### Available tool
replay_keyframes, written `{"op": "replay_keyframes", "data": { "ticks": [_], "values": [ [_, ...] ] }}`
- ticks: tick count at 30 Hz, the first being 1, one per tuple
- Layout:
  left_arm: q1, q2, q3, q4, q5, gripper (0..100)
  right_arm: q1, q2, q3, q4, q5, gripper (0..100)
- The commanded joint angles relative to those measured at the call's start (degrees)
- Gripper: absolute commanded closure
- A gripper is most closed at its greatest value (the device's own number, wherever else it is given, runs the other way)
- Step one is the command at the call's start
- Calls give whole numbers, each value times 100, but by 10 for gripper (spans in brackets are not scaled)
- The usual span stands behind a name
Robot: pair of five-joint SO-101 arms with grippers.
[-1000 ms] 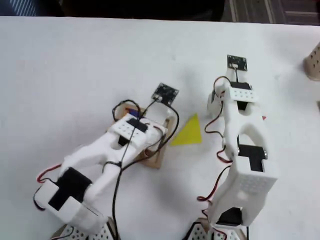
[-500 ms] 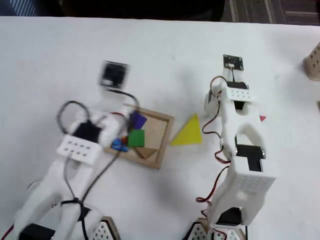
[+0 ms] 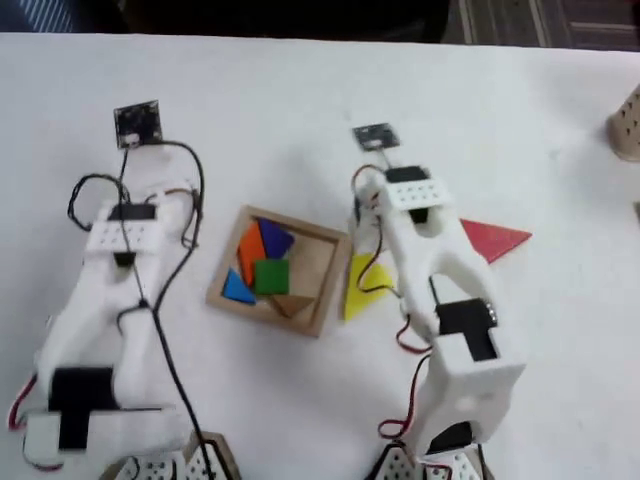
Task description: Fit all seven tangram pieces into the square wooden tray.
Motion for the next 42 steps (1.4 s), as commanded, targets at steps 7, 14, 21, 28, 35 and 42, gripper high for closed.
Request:
{"op": "replay_keyframes", "data": {
  "ticks": [7, 14, 21, 28, 35, 42],
  "values": [
    [-215, 778, -985, -211, 70, 978, -840, -1042, 642, -268, 229, 981],
    [-347, 787, -1046, -229, 97, 978, -1086, -2035, 1310, -567, 185, 981],
    [-611, 804, -1169, -229, 114, 978, -1938, -1789, 1890, -2079, 185, 981],
    [-593, 813, -1160, -229, 114, 977, -1956, -1200, 1468, -2818, 185, 981],
    [-576, 822, -1160, -290, 70, 977, -2246, -954, 1046, -2352, 185, 981],
    [-576, 1200, -1380, -422, 70, 977, -2686, -963, 1002, -1868, 176, 981]
  ]
}}
